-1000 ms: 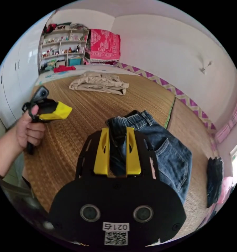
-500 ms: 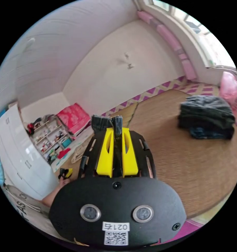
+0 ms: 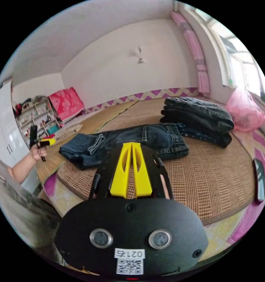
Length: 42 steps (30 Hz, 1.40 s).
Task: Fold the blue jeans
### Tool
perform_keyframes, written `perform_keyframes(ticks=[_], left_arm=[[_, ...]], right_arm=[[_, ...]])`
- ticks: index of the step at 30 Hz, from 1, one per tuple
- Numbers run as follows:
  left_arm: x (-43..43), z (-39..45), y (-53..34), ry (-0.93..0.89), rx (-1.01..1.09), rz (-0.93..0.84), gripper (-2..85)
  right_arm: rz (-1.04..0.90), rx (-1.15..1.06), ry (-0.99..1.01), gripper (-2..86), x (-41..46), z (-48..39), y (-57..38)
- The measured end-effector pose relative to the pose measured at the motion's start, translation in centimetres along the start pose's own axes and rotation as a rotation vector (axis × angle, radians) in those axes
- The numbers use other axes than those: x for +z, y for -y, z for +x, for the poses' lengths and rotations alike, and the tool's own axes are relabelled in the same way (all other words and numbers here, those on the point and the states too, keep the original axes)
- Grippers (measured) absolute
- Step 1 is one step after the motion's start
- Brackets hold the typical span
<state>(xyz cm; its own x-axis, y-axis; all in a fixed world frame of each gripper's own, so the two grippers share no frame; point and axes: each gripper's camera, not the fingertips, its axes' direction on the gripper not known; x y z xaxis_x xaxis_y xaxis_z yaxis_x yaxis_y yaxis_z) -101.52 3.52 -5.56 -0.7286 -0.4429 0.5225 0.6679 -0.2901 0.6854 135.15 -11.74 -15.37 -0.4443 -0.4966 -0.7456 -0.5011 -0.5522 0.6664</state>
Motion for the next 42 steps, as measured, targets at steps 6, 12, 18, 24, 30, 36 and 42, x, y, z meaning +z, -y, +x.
perform_keyframes(ticks=[6,12,18,24,30,36,42], left_arm=[[9.3,0.4,7.1,0.158,0.038,-0.208,8.6],[14.6,1.6,9.5,0.223,0.079,-0.354,8.2],[13.5,1.8,8.7,0.132,0.124,-0.371,10.1],[15.3,0.6,5.2,0.191,0.146,-0.434,8.4],[14.7,-2.4,-0.8,0.226,0.103,-0.392,1.2],[6.8,-9.5,-8.1,0.108,-0.151,-0.137,-0.5],[-16.4,-17.0,-22.7,0.202,-0.351,0.246,-0.9]], right_arm=[[-0.147,-0.265,-0.230,-0.9,7.2,-8.1,0.0],[-0.359,-0.275,-0.303,-0.7,13.0,-9.9,0.2],[-0.435,-0.230,-0.248,-0.5,15.4,-9.2,-0.2],[-0.464,-0.085,-0.066,-0.5,16.5,-5.5,-0.4],[-0.478,-0.076,-0.055,-0.5,17.9,-5.3,-1.3],[-0.483,-0.049,-0.024,-0.6,18.9,-4.6,-1.7],[-0.486,-0.052,-0.028,-0.6,20.0,-4.8,-1.8]])
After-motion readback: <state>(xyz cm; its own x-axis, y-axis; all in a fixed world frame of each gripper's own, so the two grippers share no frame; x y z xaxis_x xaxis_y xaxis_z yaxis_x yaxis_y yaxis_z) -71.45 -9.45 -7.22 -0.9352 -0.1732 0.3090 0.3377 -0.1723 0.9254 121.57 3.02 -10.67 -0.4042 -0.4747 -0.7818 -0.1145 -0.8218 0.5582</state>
